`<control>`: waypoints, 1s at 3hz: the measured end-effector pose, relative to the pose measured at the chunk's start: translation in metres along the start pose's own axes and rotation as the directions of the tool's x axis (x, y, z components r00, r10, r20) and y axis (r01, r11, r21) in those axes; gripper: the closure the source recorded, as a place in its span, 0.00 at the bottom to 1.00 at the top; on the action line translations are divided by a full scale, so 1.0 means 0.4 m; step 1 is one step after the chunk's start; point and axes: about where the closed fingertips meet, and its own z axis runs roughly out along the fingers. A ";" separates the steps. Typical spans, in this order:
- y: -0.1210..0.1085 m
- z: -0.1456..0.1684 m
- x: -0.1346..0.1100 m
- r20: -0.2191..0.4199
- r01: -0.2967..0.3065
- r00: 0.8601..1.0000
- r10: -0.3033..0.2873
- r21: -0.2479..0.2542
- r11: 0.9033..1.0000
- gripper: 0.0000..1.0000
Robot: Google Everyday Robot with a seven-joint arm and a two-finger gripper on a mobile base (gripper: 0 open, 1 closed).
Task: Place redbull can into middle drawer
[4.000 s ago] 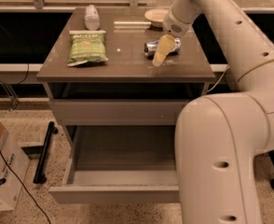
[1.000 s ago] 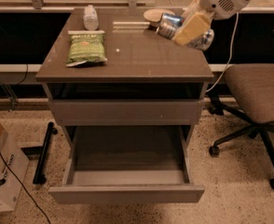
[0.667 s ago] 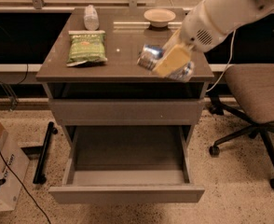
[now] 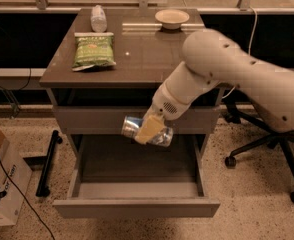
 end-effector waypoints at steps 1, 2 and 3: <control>0.007 0.022 0.013 -0.009 -0.005 1.000 0.005 -0.008 1.000 1.00; 0.002 0.063 0.010 -0.030 0.002 1.000 -0.002 -0.006 1.000 1.00; -0.004 0.161 0.041 -0.017 -0.028 0.999 0.027 -0.052 0.998 1.00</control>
Offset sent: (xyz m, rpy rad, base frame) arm 0.0039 0.0208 -0.0428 -0.0590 0.0081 0.0139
